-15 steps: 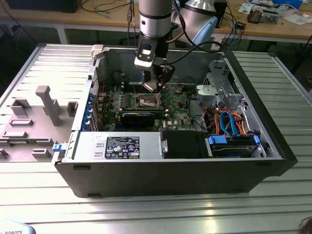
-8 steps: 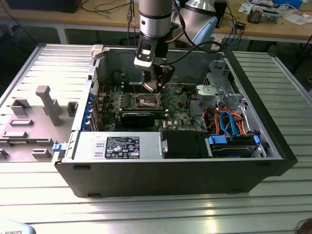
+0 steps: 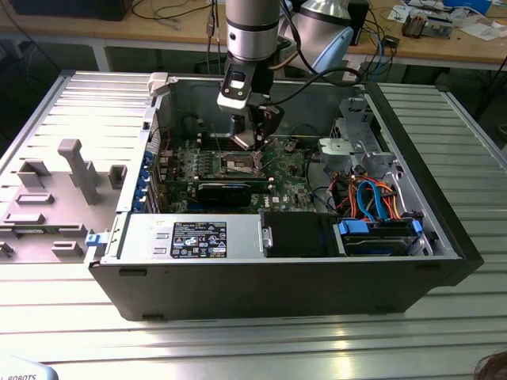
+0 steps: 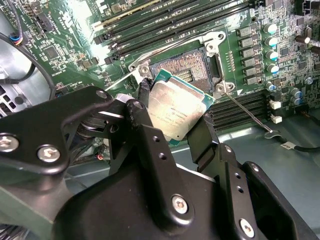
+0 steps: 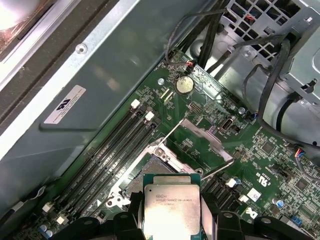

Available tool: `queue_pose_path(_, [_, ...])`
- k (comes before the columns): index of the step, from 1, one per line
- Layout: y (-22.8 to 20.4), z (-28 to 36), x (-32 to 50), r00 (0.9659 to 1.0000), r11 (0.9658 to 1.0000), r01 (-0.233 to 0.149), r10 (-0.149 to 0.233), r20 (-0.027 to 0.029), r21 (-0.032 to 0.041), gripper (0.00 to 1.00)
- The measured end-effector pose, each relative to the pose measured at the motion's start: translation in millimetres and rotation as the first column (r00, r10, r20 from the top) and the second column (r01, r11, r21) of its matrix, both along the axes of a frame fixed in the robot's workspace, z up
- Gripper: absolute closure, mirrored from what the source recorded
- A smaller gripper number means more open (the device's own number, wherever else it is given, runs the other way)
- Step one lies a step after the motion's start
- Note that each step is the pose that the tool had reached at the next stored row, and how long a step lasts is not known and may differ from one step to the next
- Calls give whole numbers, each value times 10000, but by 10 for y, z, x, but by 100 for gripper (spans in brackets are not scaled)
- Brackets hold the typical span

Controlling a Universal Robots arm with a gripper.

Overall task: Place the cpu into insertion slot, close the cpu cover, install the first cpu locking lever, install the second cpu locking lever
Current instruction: 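Place the cpu into insertion slot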

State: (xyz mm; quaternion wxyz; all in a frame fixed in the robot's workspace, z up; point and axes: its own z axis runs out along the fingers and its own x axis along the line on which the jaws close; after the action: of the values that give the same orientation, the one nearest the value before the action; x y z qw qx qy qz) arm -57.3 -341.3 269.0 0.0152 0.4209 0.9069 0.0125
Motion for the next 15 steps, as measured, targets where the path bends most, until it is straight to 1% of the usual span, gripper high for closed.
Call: queue_pose_path(15, [0,-7,0,9998,9998,189,-189,1,-45,45])
